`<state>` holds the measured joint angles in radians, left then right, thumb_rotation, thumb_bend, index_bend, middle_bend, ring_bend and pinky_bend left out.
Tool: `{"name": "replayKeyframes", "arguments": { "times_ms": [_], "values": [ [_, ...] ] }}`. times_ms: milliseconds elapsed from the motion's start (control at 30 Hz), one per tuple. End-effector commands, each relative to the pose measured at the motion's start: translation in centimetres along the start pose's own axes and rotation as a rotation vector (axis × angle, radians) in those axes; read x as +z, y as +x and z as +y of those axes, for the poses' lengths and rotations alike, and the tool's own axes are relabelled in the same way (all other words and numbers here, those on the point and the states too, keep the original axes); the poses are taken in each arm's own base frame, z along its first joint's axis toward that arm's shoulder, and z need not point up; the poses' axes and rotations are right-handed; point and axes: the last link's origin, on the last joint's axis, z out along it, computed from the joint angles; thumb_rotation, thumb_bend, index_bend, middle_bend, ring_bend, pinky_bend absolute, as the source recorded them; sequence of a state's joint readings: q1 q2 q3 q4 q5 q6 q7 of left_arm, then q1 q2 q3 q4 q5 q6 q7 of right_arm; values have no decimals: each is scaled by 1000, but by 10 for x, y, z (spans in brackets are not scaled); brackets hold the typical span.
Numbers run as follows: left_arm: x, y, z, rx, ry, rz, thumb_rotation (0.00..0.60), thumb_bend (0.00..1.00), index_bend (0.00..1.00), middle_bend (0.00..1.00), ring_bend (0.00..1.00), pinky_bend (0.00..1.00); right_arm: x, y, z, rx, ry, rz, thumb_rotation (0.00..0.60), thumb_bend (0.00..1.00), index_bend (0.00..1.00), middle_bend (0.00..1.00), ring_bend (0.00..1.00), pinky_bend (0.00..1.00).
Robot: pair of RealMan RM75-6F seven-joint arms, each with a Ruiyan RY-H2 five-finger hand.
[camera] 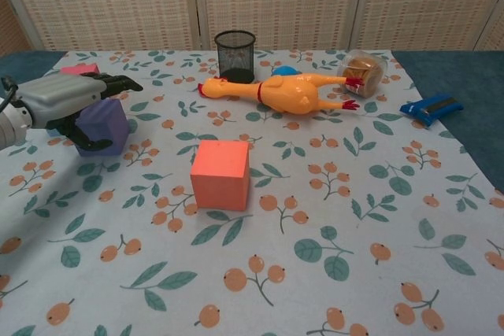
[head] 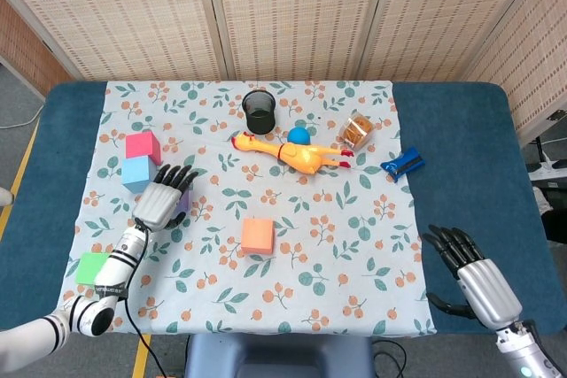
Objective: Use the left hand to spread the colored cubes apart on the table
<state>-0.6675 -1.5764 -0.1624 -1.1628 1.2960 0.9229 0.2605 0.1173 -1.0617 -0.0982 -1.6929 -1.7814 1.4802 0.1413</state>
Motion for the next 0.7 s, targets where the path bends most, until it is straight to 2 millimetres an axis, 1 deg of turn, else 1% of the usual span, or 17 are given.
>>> {"name": "replayKeyframes", "arguments": {
  "times_ms": [33,67,167,233,400,500,567,633,700],
  "values": [
    [1,-2,-1,-5,8,-11,600,326,0,0,27,0,0,0,0,0,0,-2,600,142,0,0,0,0],
    [1,-2,-1,-4,12,-16,600,324,0,0,45,0,0,-1,0,-1,0,-5,600,142,0,0,0,0],
    [1,-3,-3,-4,22,-24,600,322,0,0,139,0,0,-2,0,2,3,-16,600,142,0,0,0,0],
    [1,-4,-2,-5,19,-27,600,321,0,0,227,0,0,-1,-1,5,6,-15,600,142,0,0,0,0],
    [2,-5,-3,-17,24,-40,600,319,0,0,389,0,-2,0,-2,6,10,-14,600,142,0,0,0,0],
    [1,-4,-4,-17,22,-34,600,339,0,8,450,0,-2,0,-2,7,12,-13,600,142,0,0,0,0],
    [-2,-2,-3,-18,17,-21,600,349,0,26,473,0,-3,0,-2,8,13,-14,600,142,0,0,0,0],
    [-7,1,-1,-20,5,-4,600,353,0,50,503,0,-3,0,-2,9,14,-14,600,142,0,0,0,0],
    [-16,5,1,-25,-15,14,600,354,0,66,517,0,-3,0,-2,9,16,-15,600,142,0,0,0,0]
  ]
}}
